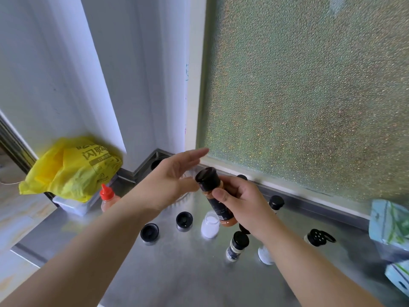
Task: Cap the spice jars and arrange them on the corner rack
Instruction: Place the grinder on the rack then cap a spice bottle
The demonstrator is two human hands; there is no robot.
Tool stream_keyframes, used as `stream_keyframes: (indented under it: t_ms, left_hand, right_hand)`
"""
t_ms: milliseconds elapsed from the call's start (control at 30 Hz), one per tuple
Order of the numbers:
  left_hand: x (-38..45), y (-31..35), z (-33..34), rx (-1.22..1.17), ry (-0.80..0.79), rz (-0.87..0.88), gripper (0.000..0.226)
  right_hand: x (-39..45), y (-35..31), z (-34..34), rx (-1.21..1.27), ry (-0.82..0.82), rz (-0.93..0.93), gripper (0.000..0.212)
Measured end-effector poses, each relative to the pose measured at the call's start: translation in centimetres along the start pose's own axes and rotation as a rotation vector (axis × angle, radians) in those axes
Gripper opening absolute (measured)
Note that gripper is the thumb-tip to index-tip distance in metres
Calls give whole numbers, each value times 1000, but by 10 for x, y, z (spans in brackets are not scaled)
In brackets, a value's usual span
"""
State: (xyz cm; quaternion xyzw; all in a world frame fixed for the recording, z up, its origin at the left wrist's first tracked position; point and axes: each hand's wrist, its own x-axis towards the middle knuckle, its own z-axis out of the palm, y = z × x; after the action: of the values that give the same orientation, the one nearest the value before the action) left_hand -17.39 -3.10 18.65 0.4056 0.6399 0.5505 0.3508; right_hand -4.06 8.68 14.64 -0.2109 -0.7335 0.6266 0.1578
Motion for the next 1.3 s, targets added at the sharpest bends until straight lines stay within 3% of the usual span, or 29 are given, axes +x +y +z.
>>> stream_keyframes:
  t_ms: [67,133,233,333,400,467,567,667,733,833,1033,1300]
  left_hand:
    - [2,-2,2,115,106,-25,33]
    - [3,-3,3,237,184,-31,34]
    - [3,-4,1,179,115,-16,21]
    - [2,-5,-4,-62,-19,-17,42]
    - [3,-4,-5,-82,2,-18,43]
    - [4,-4,-1,66,83,-41,37]
    - [7,-7,2,303,183,-47,50]
    - [7,-7,0,263,89,-8,15]
    - [7,-10,-5,133,-16,8,27]
    - [6,-15,-10,-33,-25,-17,45]
    - [10,-18,-14,349,184,-39,50]
    - [13,-42,-43,480,-46,11,42]
  right_hand:
    - [0,-2,1,-12,-9,-10,16]
    - [1,-3,1,-30,1,-17,17]
    - [1,0,1,-36,12,-15,20]
    - [1,3,1,-8,2,-9,24]
    - [2,3,1,40,-1,2,27]
    - [4,2,2,32,-5,-6,30]
    - [7,2,5,-8,23,-15,33]
    - [8,6,5,22,40,14,26]
    - [8,7,5,82,22,38,24]
    - [10,8,5,115,13,52,27]
    - [23,7,17,42,33,3,24]
    - [43,27,37,114,-95,125,25]
